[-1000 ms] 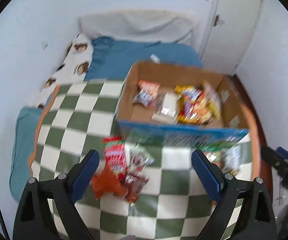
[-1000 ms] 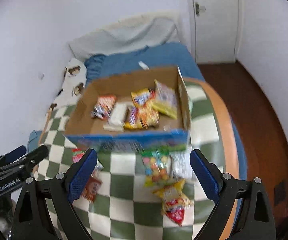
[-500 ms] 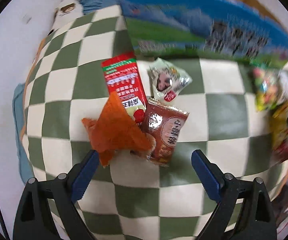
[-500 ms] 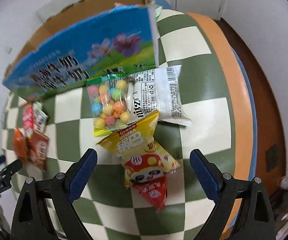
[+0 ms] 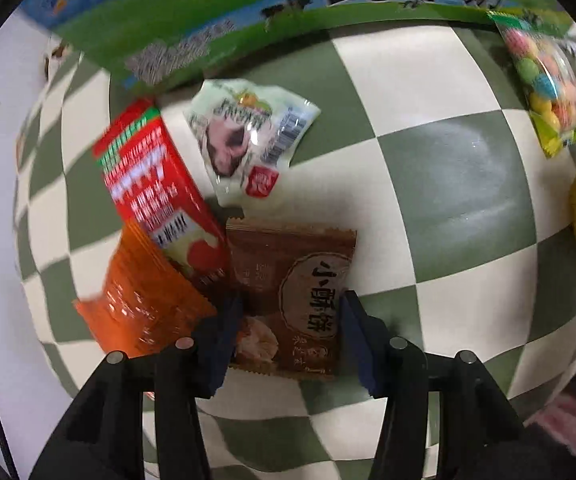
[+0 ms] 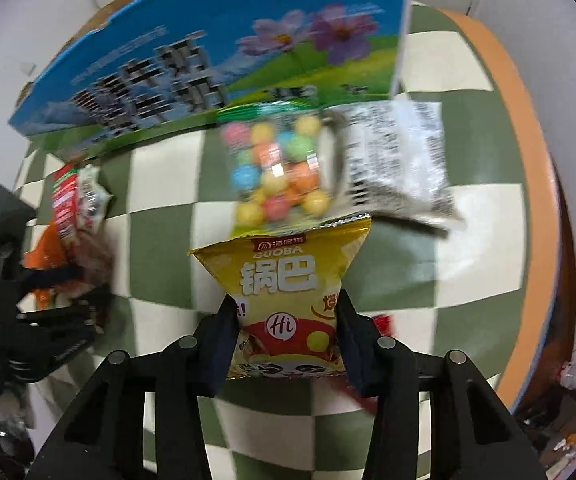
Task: Organize snacks
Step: 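Grasp the brown biscuit packet with the left tool while the right tool grasps the yellow GUOBA bag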
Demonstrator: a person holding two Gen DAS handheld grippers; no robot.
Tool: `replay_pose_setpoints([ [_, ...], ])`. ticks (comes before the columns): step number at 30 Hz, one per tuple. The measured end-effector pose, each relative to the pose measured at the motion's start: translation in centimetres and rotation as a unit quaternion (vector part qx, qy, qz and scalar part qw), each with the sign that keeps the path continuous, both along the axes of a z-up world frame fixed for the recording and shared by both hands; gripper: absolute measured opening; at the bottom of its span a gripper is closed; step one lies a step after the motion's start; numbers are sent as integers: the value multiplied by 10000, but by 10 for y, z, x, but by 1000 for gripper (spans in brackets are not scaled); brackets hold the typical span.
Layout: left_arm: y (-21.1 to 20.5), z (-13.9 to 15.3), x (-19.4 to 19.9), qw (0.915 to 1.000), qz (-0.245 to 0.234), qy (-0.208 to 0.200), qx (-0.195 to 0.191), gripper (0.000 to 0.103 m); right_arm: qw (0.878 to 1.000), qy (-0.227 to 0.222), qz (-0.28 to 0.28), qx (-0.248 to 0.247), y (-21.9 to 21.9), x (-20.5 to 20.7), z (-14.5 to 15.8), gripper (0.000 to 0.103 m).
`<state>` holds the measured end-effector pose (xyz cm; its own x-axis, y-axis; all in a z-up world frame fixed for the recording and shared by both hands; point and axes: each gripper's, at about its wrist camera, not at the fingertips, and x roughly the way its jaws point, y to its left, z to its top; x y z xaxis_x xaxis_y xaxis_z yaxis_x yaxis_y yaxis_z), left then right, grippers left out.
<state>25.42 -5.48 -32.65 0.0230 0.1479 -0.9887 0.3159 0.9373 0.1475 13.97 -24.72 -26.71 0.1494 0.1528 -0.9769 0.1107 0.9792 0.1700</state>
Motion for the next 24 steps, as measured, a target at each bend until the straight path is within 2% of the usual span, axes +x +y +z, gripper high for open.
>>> replay_pose_setpoints([
  [3, 16, 1, -6, 9969, 593, 183, -484, 48, 9997, 120, 61, 223, 10, -8, -4, 48],
  [6, 33, 0, -12, 9843, 1236, 516, -1152, 48, 9990, 259, 151, 321, 22, -17, -11, 48],
  [8, 41, -4, -13, 9776, 1469, 610, -1378, 51, 9988, 311, 174, 328, 30, -17, -15, 48],
  [9, 43, -7, -12, 9770, 1475, 656, -1393, 55, 9987, 336, 180, 324, 32, -19, -17, 48],
  [11, 42, -15, -13, 9786, 1379, 754, -1328, 57, 9988, 362, 175, 290, 35, -19, -19, 48],
  [14, 30, -20, -17, 9851, 988, 798, -1163, 63, 9987, 395, 140, 295, 38, -18, -21, 48],
  [17, 22, -19, -22, 9875, 976, 723, -1008, 63, 9986, 435, 142, 265, 45, -9, -30, 49],
  [20, 16, -10, -17, 9866, 1130, 582, -1018, 54, 9984, 485, 153, 236, 51, -6, -36, 50],
  [24, 19, 6, -19, 9851, 1303, 422, -1040, 53, 9985, 475, 129, 230, 55, -5, -41, 49],
])
